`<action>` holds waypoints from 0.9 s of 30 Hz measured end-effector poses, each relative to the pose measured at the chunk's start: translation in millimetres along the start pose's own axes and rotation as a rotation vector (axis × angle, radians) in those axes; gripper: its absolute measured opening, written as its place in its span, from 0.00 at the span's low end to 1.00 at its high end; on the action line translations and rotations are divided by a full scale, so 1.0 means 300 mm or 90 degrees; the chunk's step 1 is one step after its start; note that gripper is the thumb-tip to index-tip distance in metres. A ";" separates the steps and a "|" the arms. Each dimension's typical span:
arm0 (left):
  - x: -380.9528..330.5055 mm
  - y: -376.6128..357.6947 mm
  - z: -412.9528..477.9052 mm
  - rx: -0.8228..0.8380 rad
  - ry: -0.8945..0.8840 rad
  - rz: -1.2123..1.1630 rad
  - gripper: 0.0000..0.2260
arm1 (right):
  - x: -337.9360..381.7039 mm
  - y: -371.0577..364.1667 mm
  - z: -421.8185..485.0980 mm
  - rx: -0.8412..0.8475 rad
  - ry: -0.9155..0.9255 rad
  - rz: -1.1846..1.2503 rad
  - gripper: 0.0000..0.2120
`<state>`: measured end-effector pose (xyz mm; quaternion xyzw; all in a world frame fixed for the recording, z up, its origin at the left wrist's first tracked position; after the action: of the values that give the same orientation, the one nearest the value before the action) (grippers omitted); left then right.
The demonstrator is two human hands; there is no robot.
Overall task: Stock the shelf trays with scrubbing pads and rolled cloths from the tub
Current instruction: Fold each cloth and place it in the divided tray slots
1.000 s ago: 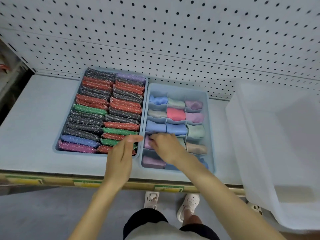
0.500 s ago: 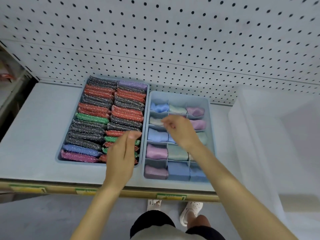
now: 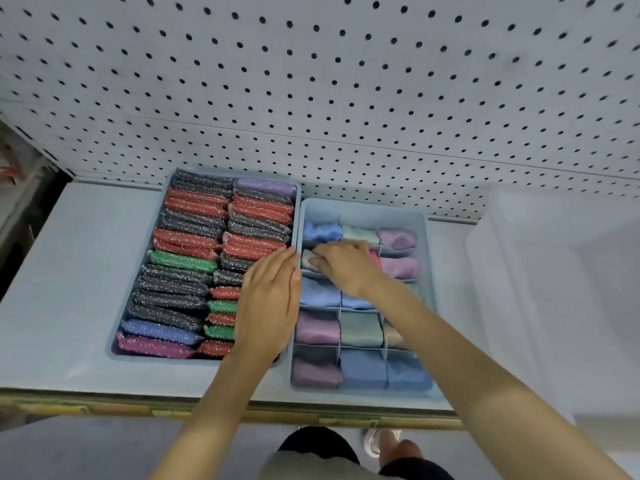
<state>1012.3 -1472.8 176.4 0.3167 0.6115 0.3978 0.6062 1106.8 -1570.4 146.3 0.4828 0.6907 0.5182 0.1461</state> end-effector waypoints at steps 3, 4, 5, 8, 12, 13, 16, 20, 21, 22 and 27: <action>-0.003 0.001 -0.002 0.001 -0.003 -0.008 0.25 | -0.038 0.113 0.008 -0.153 0.019 0.070 0.11; -0.004 0.003 -0.003 -0.001 -0.003 -0.011 0.25 | -0.060 0.148 0.023 -0.197 0.015 0.110 0.10; -0.004 0.004 -0.002 -0.001 -0.001 -0.015 0.24 | -0.076 0.166 0.043 -0.199 0.010 0.136 0.10; -0.003 0.006 -0.002 0.000 0.002 -0.021 0.23 | -0.067 0.115 0.111 -0.032 0.012 0.071 0.14; -0.005 0.007 -0.003 -0.004 0.008 -0.013 0.22 | -0.043 0.073 0.148 0.012 0.006 -0.030 0.12; -0.005 0.008 -0.004 -0.005 0.011 -0.011 0.23 | -0.045 0.075 0.152 0.002 0.001 -0.034 0.11; -0.006 0.008 0.000 -0.011 0.012 -0.011 0.23 | -0.055 0.082 0.157 -0.031 -0.011 0.001 0.10; -0.005 0.006 0.004 -0.016 0.016 0.001 0.22 | -0.050 0.072 0.156 -0.086 -0.022 -0.033 0.12; -0.005 0.005 0.005 -0.017 0.016 0.004 0.22 | -0.051 0.071 0.152 -0.099 -0.022 -0.031 0.12; -0.005 0.004 0.005 -0.019 0.016 0.006 0.22 | -0.056 0.070 0.149 -0.113 -0.024 -0.015 0.11; -0.005 0.000 0.007 -0.025 0.014 0.005 0.22 | -0.058 0.053 0.124 -0.164 -0.028 0.024 0.11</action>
<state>1014.4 -1473.8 177.4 0.3029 0.6091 0.4156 0.6038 1149.6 -1563.3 139.0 0.4843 0.6060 0.5942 0.2124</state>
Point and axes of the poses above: each hand's wrist, its own z-axis towards the middle knuckle, its own y-axis out of the back of the hand, x = y × z, the point moved 7 cm from there along z, towards the middle knuckle, and after that the axes turned 5 degrees about x, right-handed, at the moved point
